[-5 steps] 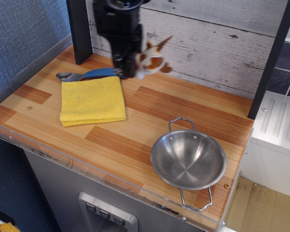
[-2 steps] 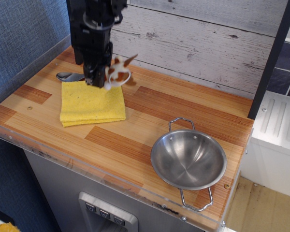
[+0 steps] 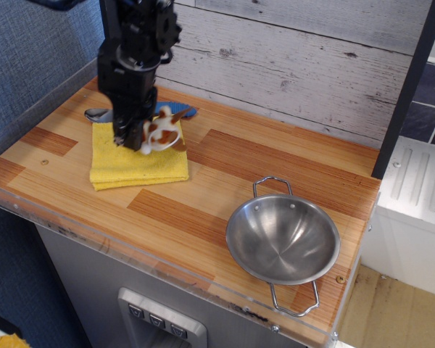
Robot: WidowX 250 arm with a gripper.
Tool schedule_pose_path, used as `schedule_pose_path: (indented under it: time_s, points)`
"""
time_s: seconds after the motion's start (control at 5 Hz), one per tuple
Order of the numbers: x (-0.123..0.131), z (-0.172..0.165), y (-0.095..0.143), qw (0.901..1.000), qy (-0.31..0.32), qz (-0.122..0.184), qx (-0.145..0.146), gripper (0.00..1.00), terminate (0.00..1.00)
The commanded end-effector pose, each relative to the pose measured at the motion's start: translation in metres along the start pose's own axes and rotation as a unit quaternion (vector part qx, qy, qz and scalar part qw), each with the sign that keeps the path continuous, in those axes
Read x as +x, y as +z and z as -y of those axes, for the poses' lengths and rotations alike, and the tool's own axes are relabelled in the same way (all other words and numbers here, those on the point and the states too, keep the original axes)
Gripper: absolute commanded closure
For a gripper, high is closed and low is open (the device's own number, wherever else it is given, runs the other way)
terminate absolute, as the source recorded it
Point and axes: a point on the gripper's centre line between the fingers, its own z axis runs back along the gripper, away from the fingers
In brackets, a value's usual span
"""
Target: Move spotted animal onto yellow towel
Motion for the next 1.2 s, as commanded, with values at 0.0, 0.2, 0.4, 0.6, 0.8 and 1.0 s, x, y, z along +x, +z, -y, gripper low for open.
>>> schedule_pose_path:
  time_s: [0.0,0.2,0.4,0.6,0.8,1.0]
  points:
    - [0.025,-0.010,0.009,0.9993,0.036,0.012,0.007,1.00,0.00]
    - [0.026,-0.011,0.014,0.9977,0.045,0.039,0.033,0.00,0.00]
    - [0.025,-0.010,0.013,0.9983,0.033,0.035,0.032,0.00,0.00]
    - [0.023,-0.012,0.013,0.9986,0.025,0.032,0.033,0.00,0.00]
    - [0.023,-0.007,0.033,0.9996,0.028,0.005,0.001,0.00,0.00]
    - [0.025,0.002,0.079,0.9972,0.050,-0.027,-0.049,0.00,0.00]
